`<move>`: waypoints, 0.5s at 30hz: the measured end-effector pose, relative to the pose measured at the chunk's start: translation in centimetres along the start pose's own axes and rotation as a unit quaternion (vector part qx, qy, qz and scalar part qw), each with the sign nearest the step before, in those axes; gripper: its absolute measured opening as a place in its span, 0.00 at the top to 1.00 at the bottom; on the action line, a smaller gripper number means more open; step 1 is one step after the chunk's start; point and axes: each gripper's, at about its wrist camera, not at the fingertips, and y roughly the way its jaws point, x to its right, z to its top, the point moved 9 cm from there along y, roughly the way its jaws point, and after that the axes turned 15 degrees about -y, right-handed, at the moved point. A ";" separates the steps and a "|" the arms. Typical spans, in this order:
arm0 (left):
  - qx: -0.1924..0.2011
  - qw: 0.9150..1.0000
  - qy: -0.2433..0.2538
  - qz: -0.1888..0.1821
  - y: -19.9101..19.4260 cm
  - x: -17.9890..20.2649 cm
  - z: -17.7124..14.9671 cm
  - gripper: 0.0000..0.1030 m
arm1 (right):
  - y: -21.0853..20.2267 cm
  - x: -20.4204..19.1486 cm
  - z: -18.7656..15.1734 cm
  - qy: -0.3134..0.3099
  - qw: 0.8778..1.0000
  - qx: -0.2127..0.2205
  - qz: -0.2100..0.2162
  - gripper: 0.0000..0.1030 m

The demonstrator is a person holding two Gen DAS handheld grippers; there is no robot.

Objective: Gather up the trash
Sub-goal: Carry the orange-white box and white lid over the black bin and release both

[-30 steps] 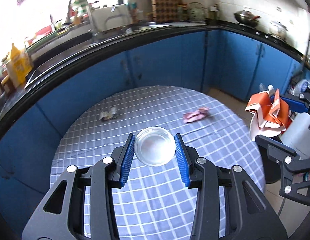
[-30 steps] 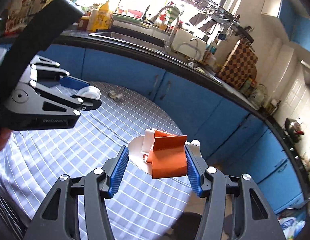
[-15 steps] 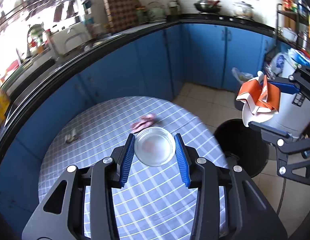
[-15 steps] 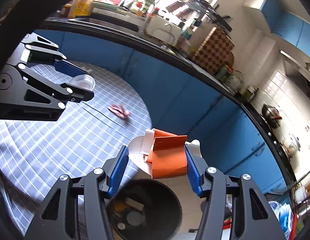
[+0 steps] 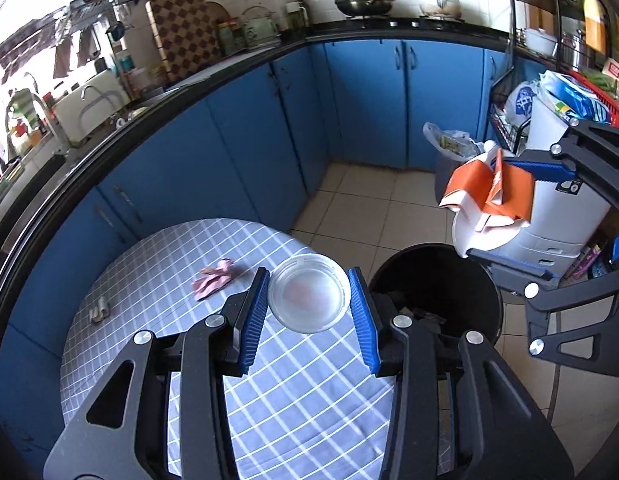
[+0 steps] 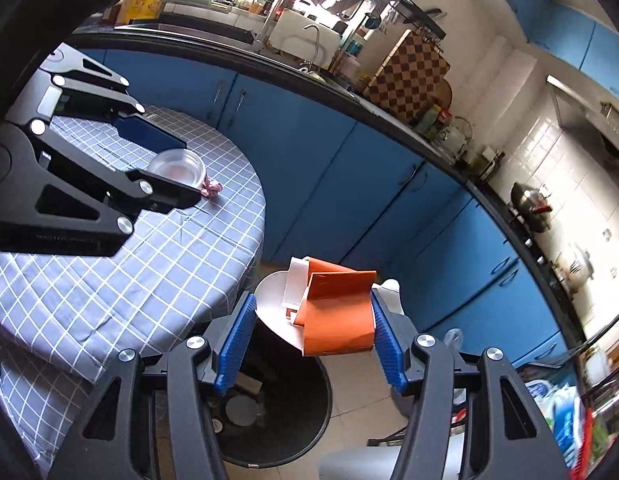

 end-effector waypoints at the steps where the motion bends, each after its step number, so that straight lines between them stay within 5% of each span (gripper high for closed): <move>1: -0.002 1.000 0.002 -0.001 0.3 0.4 0.0 0.60 | 0.2 0.2 -0.2 0.004 1.000 0.000 0.003 0.46; 7: -0.011 1.000 0.011 -0.010 1.8 2.2 0.2 0.60 | 1.8 1.0 -1.7 0.030 0.999 0.002 0.023 0.43; 12: -0.021 1.000 0.016 -0.013 3.0 3.2 0.3 0.60 | 2.5 1.8 -2.6 0.060 0.997 0.008 0.039 0.16; 15: -0.028 0.999 0.016 -0.017 3.6 3.9 0.3 0.60 | 2.8 2.2 -3.2 0.066 0.997 0.006 0.033 0.15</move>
